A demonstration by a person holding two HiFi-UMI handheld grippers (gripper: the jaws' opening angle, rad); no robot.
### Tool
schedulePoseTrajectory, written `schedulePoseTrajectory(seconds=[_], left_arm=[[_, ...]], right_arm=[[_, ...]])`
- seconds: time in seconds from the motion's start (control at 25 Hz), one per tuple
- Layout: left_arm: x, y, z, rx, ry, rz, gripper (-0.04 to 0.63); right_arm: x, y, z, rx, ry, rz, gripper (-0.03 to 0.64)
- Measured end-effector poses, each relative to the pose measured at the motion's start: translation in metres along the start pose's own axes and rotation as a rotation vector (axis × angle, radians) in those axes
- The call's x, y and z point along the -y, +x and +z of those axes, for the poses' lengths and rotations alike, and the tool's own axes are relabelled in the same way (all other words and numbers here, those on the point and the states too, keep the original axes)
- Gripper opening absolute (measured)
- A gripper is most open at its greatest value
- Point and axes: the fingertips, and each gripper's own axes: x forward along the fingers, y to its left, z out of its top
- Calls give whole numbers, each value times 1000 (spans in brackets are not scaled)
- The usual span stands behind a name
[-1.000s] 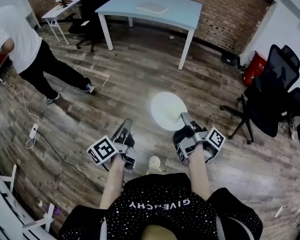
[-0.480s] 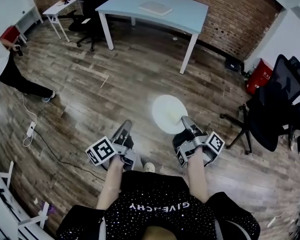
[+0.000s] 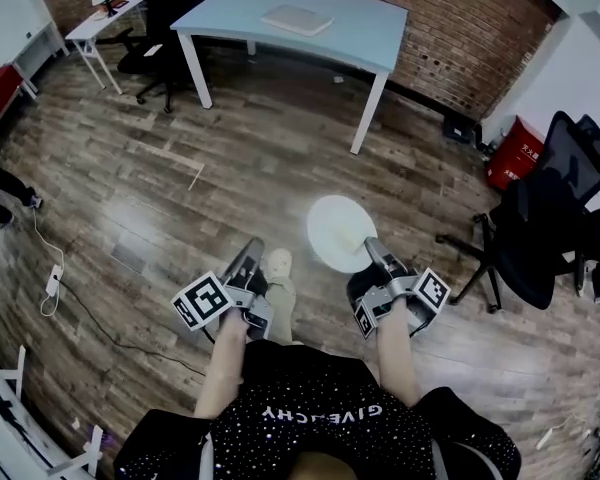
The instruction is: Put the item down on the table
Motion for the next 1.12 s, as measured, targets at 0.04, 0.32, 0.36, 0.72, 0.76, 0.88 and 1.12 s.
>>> schedulePoseTrajectory(seconds=[0.04, 0.32, 0.36, 0.72, 0.76, 0.88, 1.12], left_arm=[[-2, 12, 8, -6, -1, -2, 21], [-19, 101, 84, -32, -4, -21, 21], [-20, 115, 97, -34, -4, -25, 21], [-38, 236, 204, -60, 4, -66, 21], [-41, 246, 213, -63, 6, -69, 21], [-49, 272, 234, -71, 6, -75, 21], [-62, 297, 253, -84, -16, -69, 21]], right_arm=[[-2, 13, 4, 3, 0, -1, 26], [-27, 128, 28, 7, -6, 8, 26], [-32, 146, 31, 7, -6, 10, 26], [-65, 294, 60, 22, -27, 25, 26], [-66, 306, 63, 26, -29, 26, 26], [-69, 336, 73, 40, -30, 25, 26], [-70, 364, 81, 59, -30, 7, 26]])
